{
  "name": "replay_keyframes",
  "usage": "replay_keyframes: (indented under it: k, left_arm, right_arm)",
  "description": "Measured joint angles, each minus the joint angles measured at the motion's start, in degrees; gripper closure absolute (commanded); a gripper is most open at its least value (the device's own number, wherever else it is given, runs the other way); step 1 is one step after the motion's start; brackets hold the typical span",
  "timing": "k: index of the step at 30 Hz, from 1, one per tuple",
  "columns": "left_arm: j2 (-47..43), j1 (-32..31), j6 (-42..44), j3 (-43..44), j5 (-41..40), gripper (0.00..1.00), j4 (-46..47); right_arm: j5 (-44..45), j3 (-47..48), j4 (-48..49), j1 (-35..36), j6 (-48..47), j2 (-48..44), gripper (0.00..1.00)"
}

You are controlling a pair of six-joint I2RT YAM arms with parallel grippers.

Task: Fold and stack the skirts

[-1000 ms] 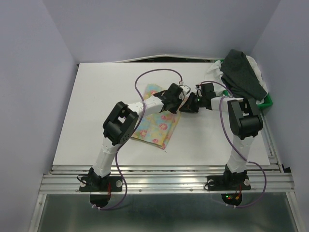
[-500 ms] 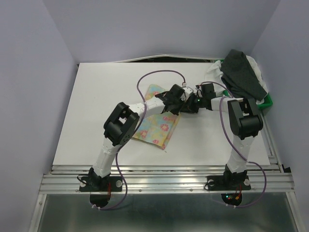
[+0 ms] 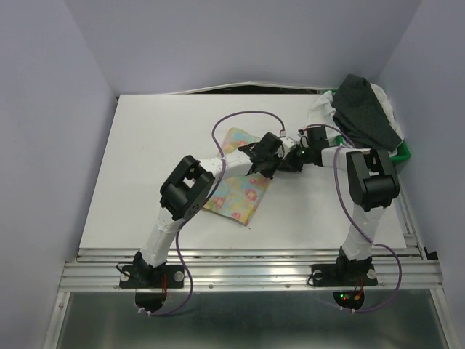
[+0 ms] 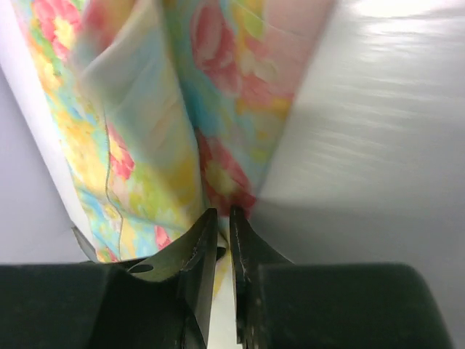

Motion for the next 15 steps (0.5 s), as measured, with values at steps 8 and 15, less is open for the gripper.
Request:
replay_keyframes:
  k: [8, 15]
  left_arm:
    - [0.2, 1.0, -0.4, -0.4, 3.5, 1.0, 1.7]
    - [-0.5, 2.0, -0.9, -2.7, 6.2, 0.92, 4.9]
  right_arm:
    - [2.2, -0.7, -5.6, -6.2, -2.6, -6.1, 0.8]
    - [-3.1, -0.6, -2.0, -6.3, 2.1, -7.0, 0.79]
